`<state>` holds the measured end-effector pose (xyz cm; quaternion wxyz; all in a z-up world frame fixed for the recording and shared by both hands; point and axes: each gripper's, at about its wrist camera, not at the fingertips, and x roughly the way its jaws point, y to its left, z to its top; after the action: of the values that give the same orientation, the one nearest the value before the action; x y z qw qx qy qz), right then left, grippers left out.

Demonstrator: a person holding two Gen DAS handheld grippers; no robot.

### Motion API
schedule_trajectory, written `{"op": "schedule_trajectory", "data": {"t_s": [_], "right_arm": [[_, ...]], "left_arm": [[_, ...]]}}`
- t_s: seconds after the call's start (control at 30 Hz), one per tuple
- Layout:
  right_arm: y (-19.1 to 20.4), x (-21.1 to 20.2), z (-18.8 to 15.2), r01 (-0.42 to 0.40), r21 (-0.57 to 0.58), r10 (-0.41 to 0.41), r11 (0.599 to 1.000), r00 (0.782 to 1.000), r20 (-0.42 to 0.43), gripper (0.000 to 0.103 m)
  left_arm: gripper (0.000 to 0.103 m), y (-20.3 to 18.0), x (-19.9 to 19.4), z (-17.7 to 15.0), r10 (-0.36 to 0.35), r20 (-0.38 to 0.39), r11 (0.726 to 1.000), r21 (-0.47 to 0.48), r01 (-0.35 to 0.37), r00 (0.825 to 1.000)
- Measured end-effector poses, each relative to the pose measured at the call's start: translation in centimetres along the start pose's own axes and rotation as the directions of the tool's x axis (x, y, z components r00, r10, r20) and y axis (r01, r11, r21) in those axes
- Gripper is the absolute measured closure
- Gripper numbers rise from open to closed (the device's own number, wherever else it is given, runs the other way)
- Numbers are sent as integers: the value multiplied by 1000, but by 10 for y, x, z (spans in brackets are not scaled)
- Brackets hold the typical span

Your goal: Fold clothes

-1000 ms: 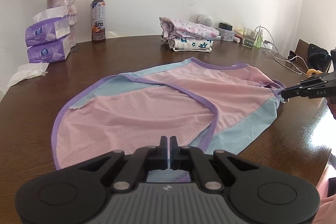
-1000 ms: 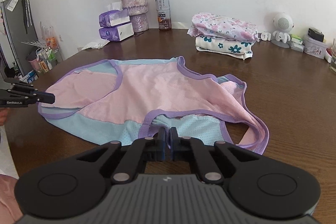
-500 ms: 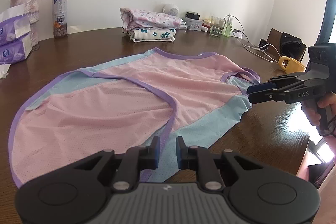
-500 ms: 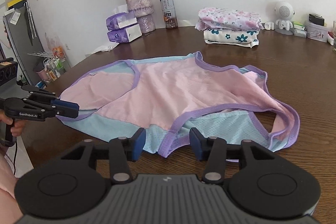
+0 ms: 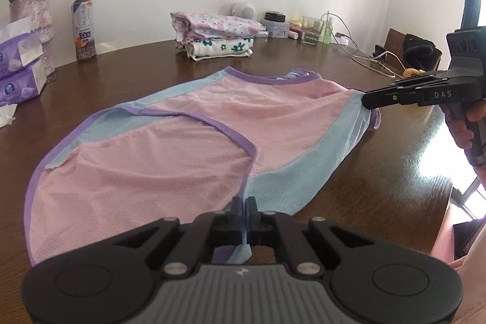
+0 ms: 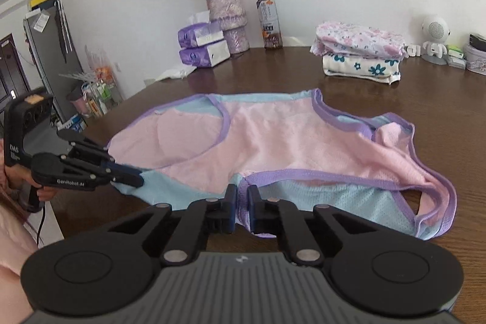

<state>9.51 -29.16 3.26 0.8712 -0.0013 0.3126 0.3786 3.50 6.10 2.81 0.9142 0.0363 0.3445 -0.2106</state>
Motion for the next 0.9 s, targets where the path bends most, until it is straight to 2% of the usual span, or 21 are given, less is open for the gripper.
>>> {"op": "schedule_trajectory", "data": {"t_s": [0.1,0.17,0.27,0.37,0.4,0.43,0.5,0.7,0.77,0.8,0.83,0.87,0.9], "right_arm": [[-9,10,12,36,24,-36,999,999,2,96],[-16,24,15,48,45,-47,998,999,-26,96],[-25,48,9,63,94,-56,994,995,-77,95],[-35,52,-1,57,171,-42,984,995,-90,89],[-37,48,-4,47,191,-33,980,996,-79,79],[-39,42,-8,36,208,-23,978,998,-64,74],[-38,32,-14,26,221,-16,975,999,-44,72],[-29,34,-24,18,214,-7,977,999,-53,72],[-24,38,-25,18,197,-7,980,998,-59,72],[-22,40,-25,18,189,-7,982,998,-62,75],[-20,41,-25,20,180,-8,983,998,-65,93],[-18,40,-24,14,176,-3,984,998,-63,102],[-16,35,-23,4,175,4,985,999,-50,101]], "left_arm": [[101,7,2,4,27,6,999,-36,-26,1000],[101,9,6,3,24,-9,998,-52,-25,1000],[91,11,8,0,20,-21,998,-67,-21,1000],[76,15,-2,-4,10,-1,996,-84,-10,1000],[72,16,-4,-5,8,4,996,-87,-8,1000],[72,17,-6,-5,5,4,996,-90,-4,1000],[72,18,-4,-6,-10,-2,995,-95,10,1000],[75,12,4,-6,-22,-15,995,-96,20,1000],[100,10,6,-6,-19,-18,995,-95,17,1000],[101,9,7,-6,-17,-20,995,-95,16,1000],[101,9,2,-6,-25,-10,996,-91,24,1000],[101,10,-3,-5,-33,2,996,-87,34,999],[101,8,-9,-5,-44,6,996,-75,44,999]]}}
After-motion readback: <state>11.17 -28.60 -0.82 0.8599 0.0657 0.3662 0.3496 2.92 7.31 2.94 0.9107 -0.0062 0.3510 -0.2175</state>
